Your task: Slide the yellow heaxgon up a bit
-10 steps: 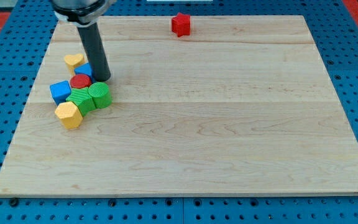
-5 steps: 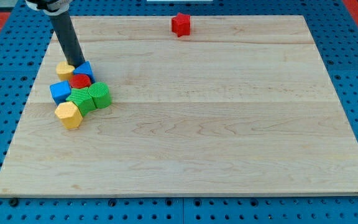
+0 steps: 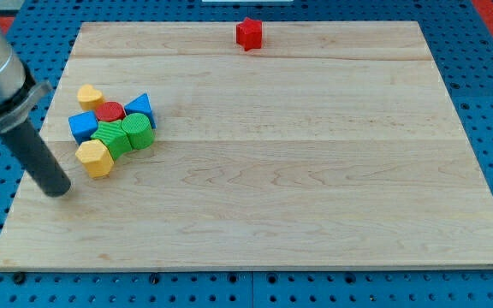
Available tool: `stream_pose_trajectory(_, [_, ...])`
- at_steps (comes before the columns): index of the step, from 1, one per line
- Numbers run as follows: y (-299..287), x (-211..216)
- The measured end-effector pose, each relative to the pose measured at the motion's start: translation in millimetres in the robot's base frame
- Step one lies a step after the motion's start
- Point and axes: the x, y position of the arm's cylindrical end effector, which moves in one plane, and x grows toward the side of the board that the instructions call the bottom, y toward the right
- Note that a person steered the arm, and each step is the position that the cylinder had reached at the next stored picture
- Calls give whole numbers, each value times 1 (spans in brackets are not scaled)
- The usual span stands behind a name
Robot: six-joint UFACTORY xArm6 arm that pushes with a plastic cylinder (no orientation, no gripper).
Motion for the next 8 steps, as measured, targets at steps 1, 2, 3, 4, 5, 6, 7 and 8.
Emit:
stream_pose_trajectory(1, [30, -10])
stream_pose_trajectory(2, [23, 0])
stream_pose_trajectory(3, [48, 22])
stream_pose_trajectory(4, [53, -1])
stream_pose_trajectory(5, [34, -27])
stream_pose_trajectory(6, [34, -29])
stream_pose_trajectory(7, [55, -15])
stream_pose_trajectory(8, [103, -30])
